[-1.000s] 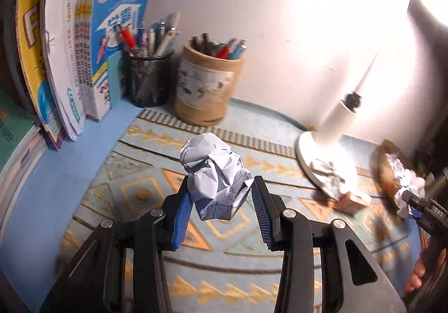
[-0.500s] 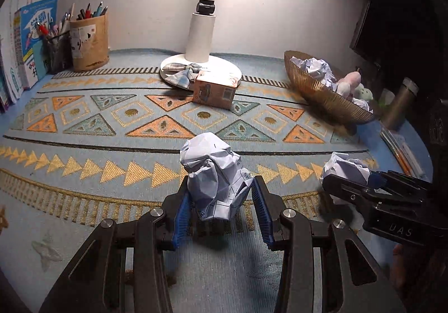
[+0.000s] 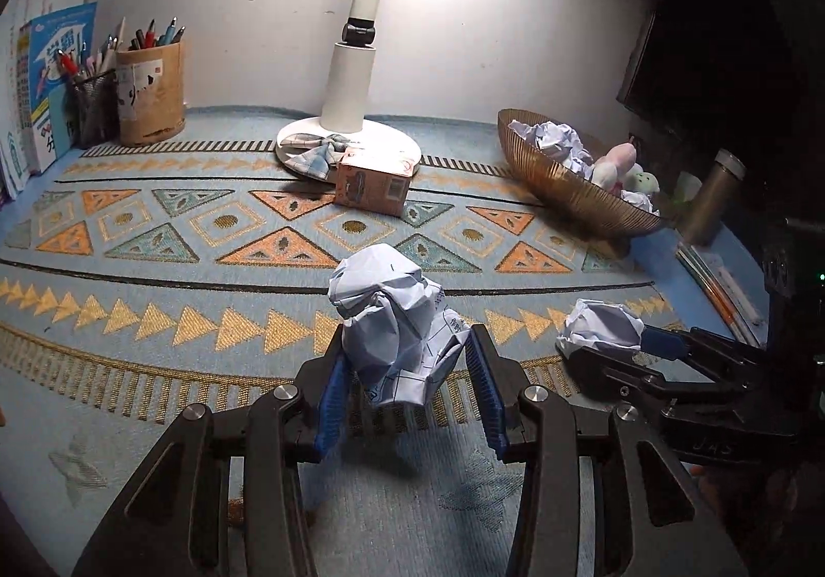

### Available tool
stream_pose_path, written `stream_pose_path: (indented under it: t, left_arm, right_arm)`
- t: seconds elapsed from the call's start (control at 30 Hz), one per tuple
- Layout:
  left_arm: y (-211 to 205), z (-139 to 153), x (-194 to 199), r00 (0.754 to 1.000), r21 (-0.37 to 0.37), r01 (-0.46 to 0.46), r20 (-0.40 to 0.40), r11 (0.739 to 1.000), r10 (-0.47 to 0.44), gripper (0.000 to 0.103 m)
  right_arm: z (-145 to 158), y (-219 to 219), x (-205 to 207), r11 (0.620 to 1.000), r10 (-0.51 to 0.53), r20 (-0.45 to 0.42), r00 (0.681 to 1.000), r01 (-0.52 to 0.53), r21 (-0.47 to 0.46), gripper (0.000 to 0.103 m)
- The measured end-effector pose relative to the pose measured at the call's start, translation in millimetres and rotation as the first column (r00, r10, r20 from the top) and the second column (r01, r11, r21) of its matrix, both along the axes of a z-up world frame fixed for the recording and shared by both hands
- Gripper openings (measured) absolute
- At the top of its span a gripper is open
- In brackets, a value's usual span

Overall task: Organize objects
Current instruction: 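Carry both paper balls over the amber bowl and open both tools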

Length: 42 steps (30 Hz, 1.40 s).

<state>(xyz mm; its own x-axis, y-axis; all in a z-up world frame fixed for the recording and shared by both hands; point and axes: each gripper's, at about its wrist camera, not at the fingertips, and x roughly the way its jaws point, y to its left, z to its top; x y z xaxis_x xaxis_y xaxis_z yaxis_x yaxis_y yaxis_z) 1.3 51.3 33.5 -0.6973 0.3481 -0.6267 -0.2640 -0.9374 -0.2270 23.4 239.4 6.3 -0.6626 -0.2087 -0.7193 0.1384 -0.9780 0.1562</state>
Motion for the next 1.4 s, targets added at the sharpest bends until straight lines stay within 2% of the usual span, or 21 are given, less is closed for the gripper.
stream_pose_path:
  t: [0.23, 0.3, 0.33, 0.43, 0.5, 0.57, 0.63, 0.73, 0.87, 0.93, 1.03, 1.13, 1.2, 1.3, 1.33, 1.37, 1.4]
  left_arm:
    - [-0.5, 0.6, 1.0, 1.000, 0.003, -0.002, -0.003, 1.000, 0.002, 0.040]
    - [-0.1, 0.6, 0.9, 1.000, 0.001, 0.000, -0.002, 1.000, 0.000, 0.040]
    - [-0.2, 0.6, 0.9, 1.000, 0.002, 0.001, -0.002, 1.000, -0.001, 0.040]
    - [-0.4, 0.2, 0.7, 1.000, 0.014, 0.009, 0.004, 1.000, -0.009, 0.040]
    - [1.3, 1.7, -0.7, 1.000, 0.017, 0.013, 0.015, 1.000, -0.013, 0.040]
    - [5.1, 11.0, -2.6, 0.999, 0.052, 0.046, 0.024, 0.998, -0.047, 0.040]
    - [17.0, 33.0, -5.6, 0.997, 0.037, 0.070, -0.016, 0.997, -0.070, 0.040]
    - [44.5, 72.1, -22.2, 0.990, 0.053, 0.126, -0.076, 0.991, -0.122, 0.040]
    - [88.5, 106.7, -66.4, 0.977, 0.092, 0.186, -0.128, 0.978, -0.173, 0.041]
    - [106.0, 111.8, -91.8, 0.973, 0.118, 0.201, -0.141, 0.972, -0.184, 0.040]
    - [134.0, 108.6, -123.7, 0.969, 0.077, 0.205, -0.157, 0.976, -0.191, 0.041]
    - [156.9, 99.5, -152.6, 0.965, 0.084, 0.235, -0.142, 0.968, -0.222, 0.040]
    - [167.9, 92.8, -171.0, 0.964, 0.096, 0.243, -0.134, 0.965, -0.230, 0.040]
    - [180.9, 81.0, -192.6, 0.961, 0.105, 0.265, -0.117, 0.959, -0.253, 0.047]
    - [184.3, 76.3, -198.1, 0.960, 0.101, 0.270, -0.108, 0.957, -0.260, 0.055]
    - [187.0, 71.7, -202.8, 0.960, 0.096, 0.272, -0.088, 0.958, -0.264, 0.072]
    - [188.0, 68.0, -204.9, 0.961, 0.097, 0.274, -0.079, 0.957, -0.267, 0.076]
  right_arm:
    - [1.7, 3.0, -0.5, 0.998, -0.049, -0.018, 0.999, 0.050, 0.027, 0.070]
    - [1.5, -0.7, -0.5, 0.998, -0.042, -0.020, 0.999, 0.043, 0.049, 0.058]
    - [1.6, -3.3, 0.2, 0.997, -0.038, -0.024, 0.999, 0.040, 0.064, 0.047]
    - [6.3, -9.8, 5.7, 0.994, -0.031, -0.063, 0.998, 0.037, 0.099, 0.047]
    - [10.7, -5.0, 7.8, 0.997, -0.033, -0.079, 0.996, 0.039, 0.073, 0.047]
    - [15.5, 8.7, 6.5, 0.998, -0.055, -0.068, 0.996, 0.056, 0.015, 0.047]
    - [27.4, 25.1, 6.5, 0.997, -0.072, -0.074, 0.995, 0.070, -0.032, 0.047]
    - [64.6, 54.6, 2.4, 0.991, -0.127, -0.142, 0.982, 0.121, -0.055, 0.047]
    - [115.7, 102.5, -18.4, 0.967, -0.248, -0.227, 0.942, 0.225, -0.123, 0.047]
    - [134.4, 124.6, -34.9, 0.948, -0.306, -0.244, 0.920, 0.270, -0.172, 0.047]
    - [146.0, 150.4, -69.4, 0.927, -0.345, -0.217, 0.913, 0.295, -0.232, 0.047]
    - [139.9, 170.0, -104.6, 0.901, -0.375, -0.153, 0.914, 0.321, -0.293, 0.047]
    - [135.3, 179.8, -123.3, 0.889, -0.395, -0.140, 0.908, 0.340, -0.308, 0.047]
    - [126.9, 192.9, -148.9, 0.874, -0.399, -0.110, 0.910, 0.342, -0.345, 0.048]
    - [123.9, 195.5, -156.4, 0.874, -0.389, -0.102, 0.916, 0.332, -0.355, 0.051]
    - [120.9, 197.2, -162.9, 0.876, -0.383, -0.090, 0.919, 0.330, -0.352, 0.063]
    - [117.9, 198.7, -166.4, 0.873, -0.388, -0.082, 0.918, 0.338, -0.351, 0.068]
